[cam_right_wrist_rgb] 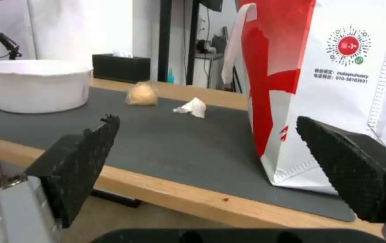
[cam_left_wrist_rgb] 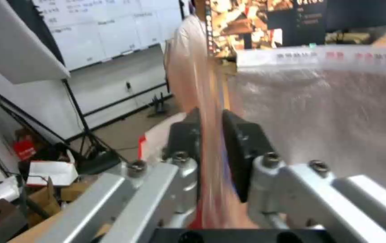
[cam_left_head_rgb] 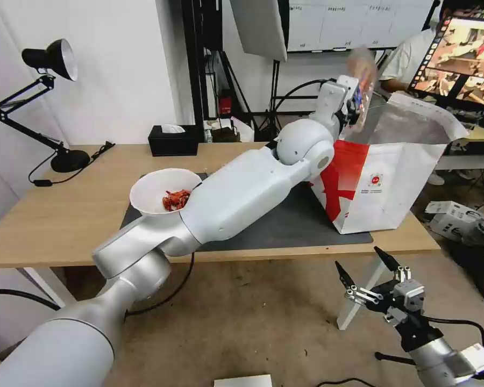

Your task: Pick up the trash from the table and place it into the takeout bag.

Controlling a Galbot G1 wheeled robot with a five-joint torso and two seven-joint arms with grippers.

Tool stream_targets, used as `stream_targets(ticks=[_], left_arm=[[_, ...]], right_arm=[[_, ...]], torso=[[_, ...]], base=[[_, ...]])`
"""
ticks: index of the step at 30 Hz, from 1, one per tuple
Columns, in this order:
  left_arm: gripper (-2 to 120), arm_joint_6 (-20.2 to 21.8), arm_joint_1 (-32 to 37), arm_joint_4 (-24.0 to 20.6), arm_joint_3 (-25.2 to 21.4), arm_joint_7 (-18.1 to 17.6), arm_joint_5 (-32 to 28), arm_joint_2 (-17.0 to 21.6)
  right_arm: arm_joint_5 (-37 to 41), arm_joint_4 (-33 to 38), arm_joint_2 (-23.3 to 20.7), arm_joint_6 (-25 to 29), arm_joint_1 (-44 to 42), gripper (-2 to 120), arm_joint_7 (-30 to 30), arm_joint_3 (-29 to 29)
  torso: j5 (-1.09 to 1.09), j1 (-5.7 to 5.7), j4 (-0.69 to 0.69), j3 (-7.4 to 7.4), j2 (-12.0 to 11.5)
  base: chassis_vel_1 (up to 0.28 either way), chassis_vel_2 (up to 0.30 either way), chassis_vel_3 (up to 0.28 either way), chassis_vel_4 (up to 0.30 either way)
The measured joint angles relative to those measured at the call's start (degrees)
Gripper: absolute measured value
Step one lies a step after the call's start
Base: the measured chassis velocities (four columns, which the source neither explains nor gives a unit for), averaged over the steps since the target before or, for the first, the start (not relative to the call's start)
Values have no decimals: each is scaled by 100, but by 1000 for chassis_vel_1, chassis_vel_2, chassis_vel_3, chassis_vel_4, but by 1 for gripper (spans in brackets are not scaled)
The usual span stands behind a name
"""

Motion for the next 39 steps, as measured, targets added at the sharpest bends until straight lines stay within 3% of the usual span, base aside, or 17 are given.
stream_targets(ticks=[7, 11, 14, 17, 18, 21, 25, 27, 31, 32, 33, 34, 36, 37, 39], left_arm=[[46, 76, -61, 31, -99, 12, -176, -27], [60, -27, -38, -107, -368, -219, -477, 86], [70, -91, 91, -446, -529, -365, -594, 368], [86, -262, 525, -1329, -791, -639, -711, 1215], [86, -262, 525, -1329, -791, -639, -711, 1215], [99, -565, 1069, -1991, -1040, -880, -694, 1919], [100, -698, 1483, -2381, -1282, -903, -569, 2303], [100, -855, 2142, -3009, -1749, -899, -471, 2851], [100, -933, 2568, -3321, -2064, -804, -412, 3151], [100, -1030, 3342, -3796, -2696, -637, -299, 3605], [100, -1174, 4060, -4162, -3170, -561, -222, 3943], [100, -1310, 4669, -4470, -3558, -511, -114, 4175], [100, -1402, 5074, -4647, -3814, -486, -28, 4268], [100, -1521, 5610, -4842, -4123, -428, 99, 4287], [100, -1643, 6355, -5140, -4660, -308, 321, 4116]], right_arm=[[-19, -40, 19, -43, 80, 100, 25, -86], [-9, -41, 19, -138, 169, 100, 96, -174], [0, -56, 9, -169, 241, 100, 169, -247], [5, -113, -62, -244, 392, 100, 296, -398], [5, -113, -62, -244, 392, 100, 296, -398], [65, -151, -144, -281, 485, 100, 448, -465], [170, -200, -206, -287, 550, 100, 563, -488], [269, -242, -292, -311, 630, 100, 659, -511], [307, -254, -335, -330, 657, 100, 697, -520], [346, -279, -407, -357, 709, 100, 755, -563], [356, -312, -425, -367, 741, 100, 781, -584], [362, -353, -405, -368, 756, 100, 788, -597], [363, -364, -377, -369, 756, 100, 790, -595], [363, -364, -330, -358, 721, 100, 790, -545], [355, -308, -226, -335, 597, 100, 787, -398]], torso=[[0, 0, -2, 0, 0], [0, 0, -3, 0, 0], [0, 0, -3, 0, 1], [-2, 0, 3, 0, 0], [-2, 0, 3, 0, 0], [-4, 0, 2, 0, 0], [-3, 0, -3, 1, 0], [-2, 0, -3, 0, 1], [-3, 0, -3, 0, 0], [-5, 0, -3, -1, 1], [-4, 0, 7, 0, 1], [-7, 0, 5, -1, 1], [-1, -1, 5, -1, 1], [1, -2, 4, -1, 2], [-4, -1, -6, -1, 2]], base=[[0, 0, 0, 0], [0, 0, 0, 0], [0, 0, 0, 0], [0, 0, 0, 0], [0, 0, 0, 0], [0, 0, 0, 0], [0, 0, 0, 0], [0, 0, 0, 0], [0, 0, 0, 0], [0, 0, 0, 0], [0, 0, 0, 0], [0, 0, 0, 0], [0, 0, 0, 0], [0, 0, 0, 0], [0, 0, 0, 0]])
